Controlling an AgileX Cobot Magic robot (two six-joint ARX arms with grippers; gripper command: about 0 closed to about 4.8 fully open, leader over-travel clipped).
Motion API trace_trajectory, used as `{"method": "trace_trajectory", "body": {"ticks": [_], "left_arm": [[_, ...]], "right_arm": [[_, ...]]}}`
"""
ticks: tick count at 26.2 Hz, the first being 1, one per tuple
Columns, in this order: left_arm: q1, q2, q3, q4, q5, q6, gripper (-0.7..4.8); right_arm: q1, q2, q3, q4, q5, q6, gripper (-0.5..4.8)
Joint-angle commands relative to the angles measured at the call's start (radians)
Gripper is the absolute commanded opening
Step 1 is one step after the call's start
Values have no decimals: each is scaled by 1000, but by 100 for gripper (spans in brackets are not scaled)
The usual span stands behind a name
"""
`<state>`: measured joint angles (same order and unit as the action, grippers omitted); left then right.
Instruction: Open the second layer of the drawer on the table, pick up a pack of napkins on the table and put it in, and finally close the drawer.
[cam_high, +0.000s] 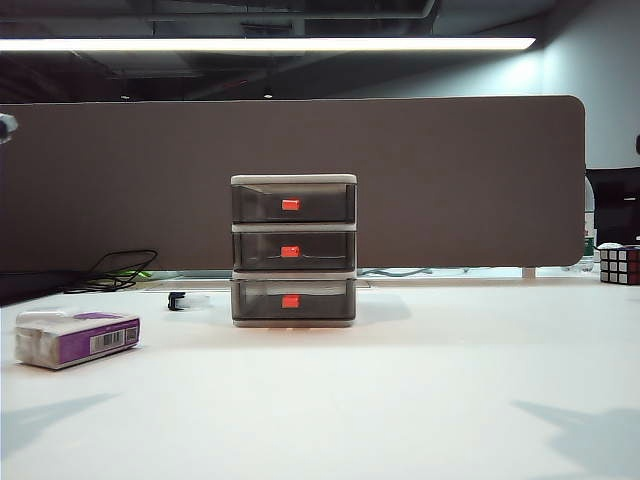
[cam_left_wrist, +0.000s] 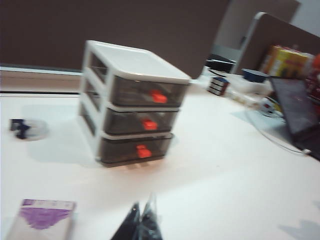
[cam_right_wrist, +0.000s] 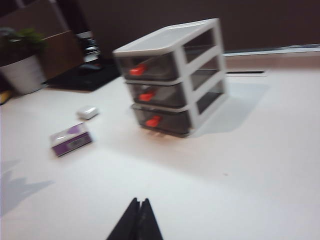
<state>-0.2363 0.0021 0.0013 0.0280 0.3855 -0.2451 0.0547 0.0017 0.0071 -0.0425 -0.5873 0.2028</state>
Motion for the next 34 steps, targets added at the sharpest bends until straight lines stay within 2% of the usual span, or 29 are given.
{"method": "trace_trajectory", "body": {"ticks": [1,3,8,17,21,25,27,29,30,34], "left_arm": [[1,0,6,31,-6,-101,27],[-1,1,6,40,-35,-140,17],[-38,50,7,79,-72,-141,19],[-203,412,10,420,-233,-71,22],[-233,645,10,661,-251,-16,22],[-236,895,60,796,-269,-16,28],[-244,1142,156,884,-245,-17,30],[-265,1268,215,942,-231,-17,30],[-277,1373,270,996,-182,-17,30],[-277,1524,385,1094,-23,-21,21]], "right_arm": [[0,-1,-6,36,-18,78,-2],[1,0,-3,110,-18,167,-4],[37,12,29,138,2,163,-5],[175,221,122,184,126,50,-5],[224,394,156,295,153,27,-5],[251,598,204,435,151,21,-5],[277,803,278,531,140,0,-5],[288,908,328,562,134,-5,-5],[301,1006,378,585,96,-24,-5],[304,1202,491,601,-27,-29,-5]]}}
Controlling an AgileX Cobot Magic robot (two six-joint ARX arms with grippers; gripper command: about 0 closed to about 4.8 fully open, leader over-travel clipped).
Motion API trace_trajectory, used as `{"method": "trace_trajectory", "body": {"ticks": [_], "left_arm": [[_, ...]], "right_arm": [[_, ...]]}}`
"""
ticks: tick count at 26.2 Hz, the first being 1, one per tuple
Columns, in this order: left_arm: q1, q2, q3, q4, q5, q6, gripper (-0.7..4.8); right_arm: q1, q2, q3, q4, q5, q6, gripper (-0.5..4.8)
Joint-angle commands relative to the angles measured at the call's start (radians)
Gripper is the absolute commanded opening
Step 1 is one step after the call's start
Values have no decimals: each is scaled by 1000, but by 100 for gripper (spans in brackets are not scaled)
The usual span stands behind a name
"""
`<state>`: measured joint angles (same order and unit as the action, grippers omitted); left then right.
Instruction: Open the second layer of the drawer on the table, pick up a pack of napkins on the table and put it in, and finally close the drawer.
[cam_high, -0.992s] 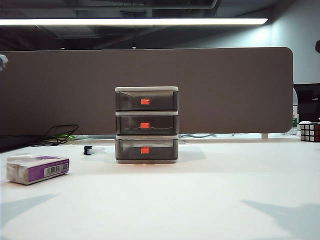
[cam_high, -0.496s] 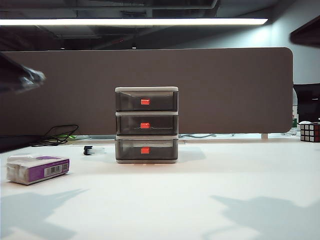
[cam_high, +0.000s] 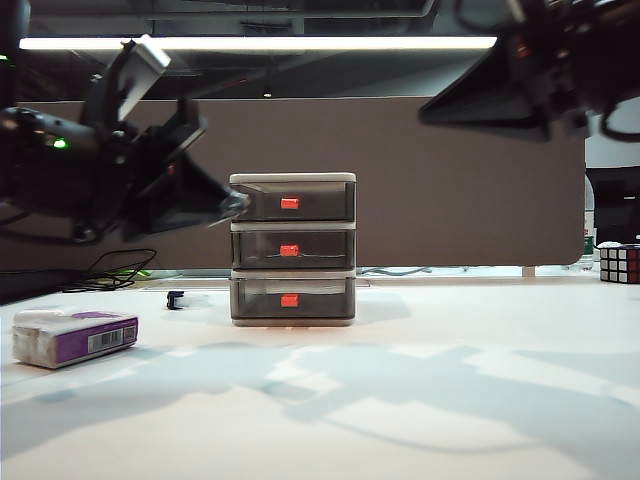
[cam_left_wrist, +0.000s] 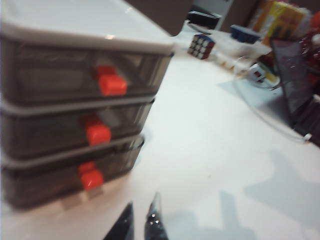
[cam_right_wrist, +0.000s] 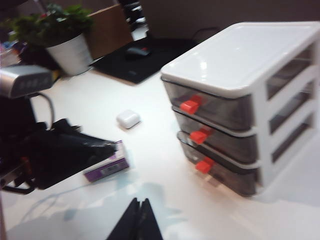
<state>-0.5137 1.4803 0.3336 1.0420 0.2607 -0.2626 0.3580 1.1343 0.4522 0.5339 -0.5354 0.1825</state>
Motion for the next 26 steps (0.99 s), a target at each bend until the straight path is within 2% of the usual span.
{"method": "trace_trajectory", "body": {"ticks": [1,4,5,7,9,15,16,19,26], "left_arm": [[0,53,76,82,101,-30,21],[-1,70,129,61,110,-120,22],[-1,72,137,41,105,-118,22],[-14,84,165,-46,-6,-85,24],[-62,100,177,-77,-138,-16,27],[-238,167,222,-59,-520,205,35],[-258,186,235,-58,-570,220,55],[-302,282,292,-27,-669,225,220],[-306,375,349,-7,-858,173,221]], "right_arm": [[1,95,60,24,-86,-17,-5],[0,138,83,26,-119,-37,-5],[0,140,83,26,-119,-46,-5],[0,140,83,33,-118,-61,-5],[0,140,83,49,-117,-64,-5],[0,151,92,77,-90,-87,-5],[-1,154,93,77,-84,-87,-5],[-1,175,94,76,-80,-110,-5],[-1,235,95,82,-89,-119,-5]]}}
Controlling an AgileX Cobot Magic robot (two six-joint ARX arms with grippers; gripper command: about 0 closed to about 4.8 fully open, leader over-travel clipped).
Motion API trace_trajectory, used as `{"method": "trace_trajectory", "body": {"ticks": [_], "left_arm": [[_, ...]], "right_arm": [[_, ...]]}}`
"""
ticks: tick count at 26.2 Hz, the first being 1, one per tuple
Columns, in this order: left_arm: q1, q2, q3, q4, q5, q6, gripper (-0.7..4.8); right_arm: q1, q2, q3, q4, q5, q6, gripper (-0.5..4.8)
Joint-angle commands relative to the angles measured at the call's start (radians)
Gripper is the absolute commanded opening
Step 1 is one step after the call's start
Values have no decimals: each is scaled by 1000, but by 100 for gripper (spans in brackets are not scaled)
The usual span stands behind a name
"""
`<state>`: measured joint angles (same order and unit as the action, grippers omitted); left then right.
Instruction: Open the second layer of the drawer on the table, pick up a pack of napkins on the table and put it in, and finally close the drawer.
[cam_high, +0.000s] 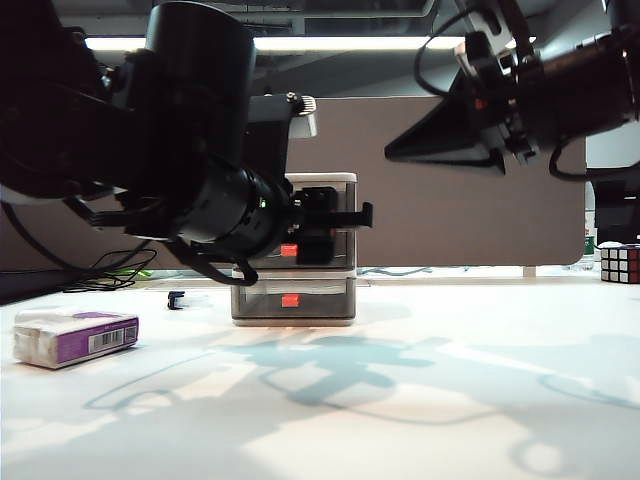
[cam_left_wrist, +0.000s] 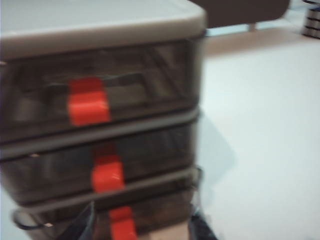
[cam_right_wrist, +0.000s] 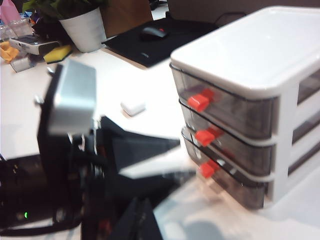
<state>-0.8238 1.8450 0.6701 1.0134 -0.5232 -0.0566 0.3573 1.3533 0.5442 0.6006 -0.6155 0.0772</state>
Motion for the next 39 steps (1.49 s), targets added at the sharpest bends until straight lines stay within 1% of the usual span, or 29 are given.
{"method": "trace_trajectory", "body": {"ticks": [1,5,8,16,23,27,30,39], "left_arm": [[4,15,16,24,-86,-33,214],[4,35,33,42,-82,-40,214],[4,51,48,42,-83,-76,214],[4,93,87,42,-87,-75,214],[4,115,107,42,-155,-75,211],[16,120,108,43,-154,-77,210],[29,120,110,42,-151,-100,210],[41,124,127,41,-126,-101,209]], "right_arm": [[0,21,3,17,-9,-23,-5],[0,51,3,40,-14,-26,-5],[0,60,3,53,-15,-26,-5],[0,65,3,62,-14,-26,-5],[0,65,3,61,-16,-26,-5],[0,65,3,59,-15,-26,-5],[0,65,3,58,-15,-26,-5],[1,65,3,62,-14,-26,-5]]}}
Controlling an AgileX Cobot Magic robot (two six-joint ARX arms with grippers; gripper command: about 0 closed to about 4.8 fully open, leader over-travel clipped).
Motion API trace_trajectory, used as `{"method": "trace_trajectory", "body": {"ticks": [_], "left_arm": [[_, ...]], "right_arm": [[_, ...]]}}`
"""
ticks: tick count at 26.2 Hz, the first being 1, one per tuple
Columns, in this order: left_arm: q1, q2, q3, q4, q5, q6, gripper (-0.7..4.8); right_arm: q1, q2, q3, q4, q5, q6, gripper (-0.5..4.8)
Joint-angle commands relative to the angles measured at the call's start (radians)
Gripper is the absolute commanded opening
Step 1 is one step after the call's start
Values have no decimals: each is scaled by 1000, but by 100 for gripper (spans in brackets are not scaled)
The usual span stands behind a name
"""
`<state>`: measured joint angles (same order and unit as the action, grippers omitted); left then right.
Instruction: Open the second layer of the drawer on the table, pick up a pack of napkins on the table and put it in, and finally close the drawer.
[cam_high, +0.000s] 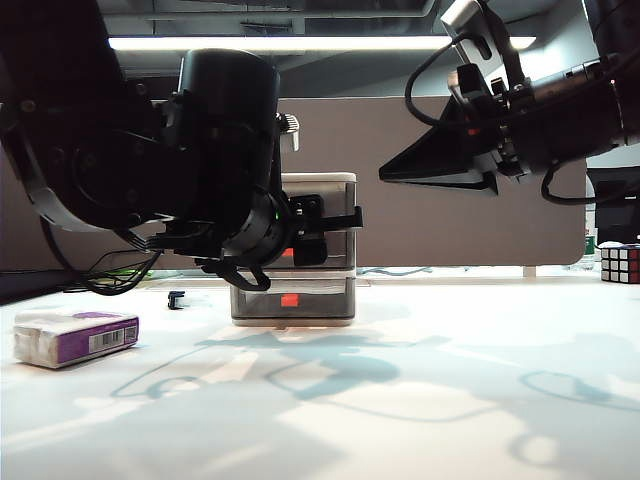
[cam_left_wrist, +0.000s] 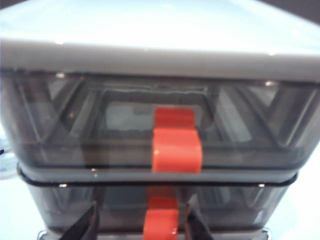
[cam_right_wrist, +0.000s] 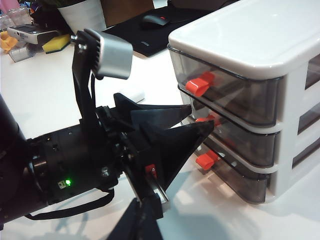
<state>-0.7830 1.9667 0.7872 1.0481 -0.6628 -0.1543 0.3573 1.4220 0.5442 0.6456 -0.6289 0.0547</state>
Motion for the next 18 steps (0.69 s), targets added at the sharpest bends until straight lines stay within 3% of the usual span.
{"method": "trace_trajectory", "body": {"ticks": [1,12,15,18], "left_arm": [[0,5,13,6,14,-4,209],[0,35,55,-6,8,5,203],[0,35,55,-13,9,8,123],[0,35,55,-14,9,8,100]], "right_arm": [[1,-3,3,17,-1,-4,-5],[1,-3,3,16,-2,-4,-5],[1,-3,2,12,-2,-4,-5],[1,-3,2,9,-2,-4,-5]]}}
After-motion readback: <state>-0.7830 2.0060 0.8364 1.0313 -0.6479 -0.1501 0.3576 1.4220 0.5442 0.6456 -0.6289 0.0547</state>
